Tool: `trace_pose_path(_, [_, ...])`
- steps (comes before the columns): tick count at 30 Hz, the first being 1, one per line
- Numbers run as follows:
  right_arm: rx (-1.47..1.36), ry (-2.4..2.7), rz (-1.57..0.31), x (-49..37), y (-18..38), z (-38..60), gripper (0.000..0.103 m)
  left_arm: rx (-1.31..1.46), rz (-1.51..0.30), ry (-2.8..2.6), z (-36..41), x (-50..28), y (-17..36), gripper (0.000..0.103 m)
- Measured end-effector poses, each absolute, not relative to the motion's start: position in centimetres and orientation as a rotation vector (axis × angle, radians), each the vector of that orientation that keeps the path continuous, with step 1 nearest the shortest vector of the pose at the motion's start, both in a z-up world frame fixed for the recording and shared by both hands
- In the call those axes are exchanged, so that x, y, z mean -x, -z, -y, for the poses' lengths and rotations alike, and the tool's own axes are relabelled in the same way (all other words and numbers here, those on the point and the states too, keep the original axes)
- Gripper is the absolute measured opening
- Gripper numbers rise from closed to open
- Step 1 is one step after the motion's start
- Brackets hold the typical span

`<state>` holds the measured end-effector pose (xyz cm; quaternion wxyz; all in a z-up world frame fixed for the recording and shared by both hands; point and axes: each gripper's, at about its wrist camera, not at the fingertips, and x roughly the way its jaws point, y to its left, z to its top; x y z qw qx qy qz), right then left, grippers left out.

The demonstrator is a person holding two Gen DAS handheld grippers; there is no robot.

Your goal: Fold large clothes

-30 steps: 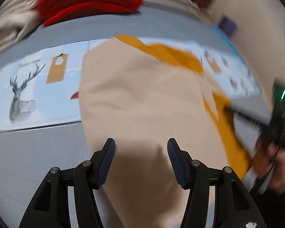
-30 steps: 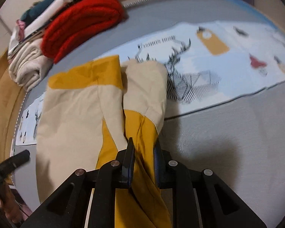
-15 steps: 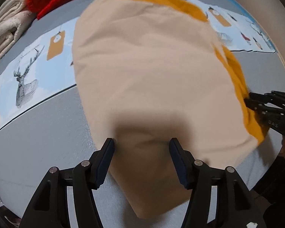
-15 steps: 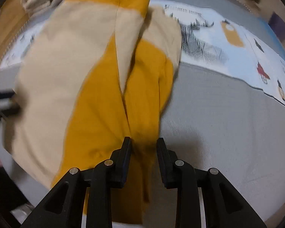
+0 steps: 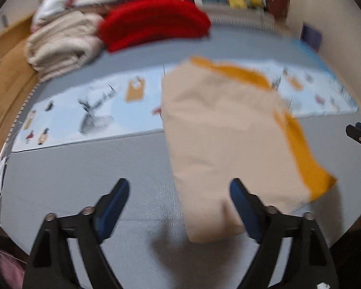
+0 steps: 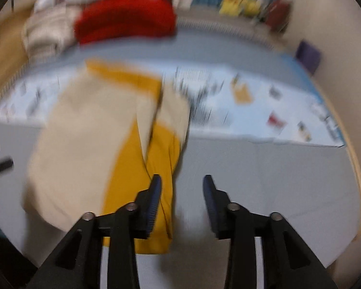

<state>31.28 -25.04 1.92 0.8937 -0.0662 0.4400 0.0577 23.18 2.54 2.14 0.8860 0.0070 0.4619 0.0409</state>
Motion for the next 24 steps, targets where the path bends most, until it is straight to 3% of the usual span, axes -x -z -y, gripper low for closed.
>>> trace_pose_path(2, [0.086,-0.102,-0.788,-28.3,-4.9,25.5,0.076,-0.001,-0.885,-0.099,-2.1,-20.2,-4.1,0.094])
trace_pose_path(5, [0.057,-0.089,-0.652,-24.6,-7.8,25.3,0.088,0.038,-0.820,-0.083,-1.3,-16.2,-5.7,0.099])
trace_pose_path(10, [0.077,-0.095,-0.591,-18.2,-8.7,24.1,0.096,0.064,-0.796,-0.036,0.9,-12.1,-3.8,0.102])
trace_pose_path(13, [0.033,-0.098,-0.646,-16.6,-7.7,23.5,0.096,0.049,-0.904,-0.020,1.5,-12.5,-1.5,0.102])
trace_pose_path(24, [0.096,-0.121,-0.717,-16.9,-5.0,21.1,0.096,0.136,-0.878,-0.074,0.1,-14.1,-1.2,0.102])
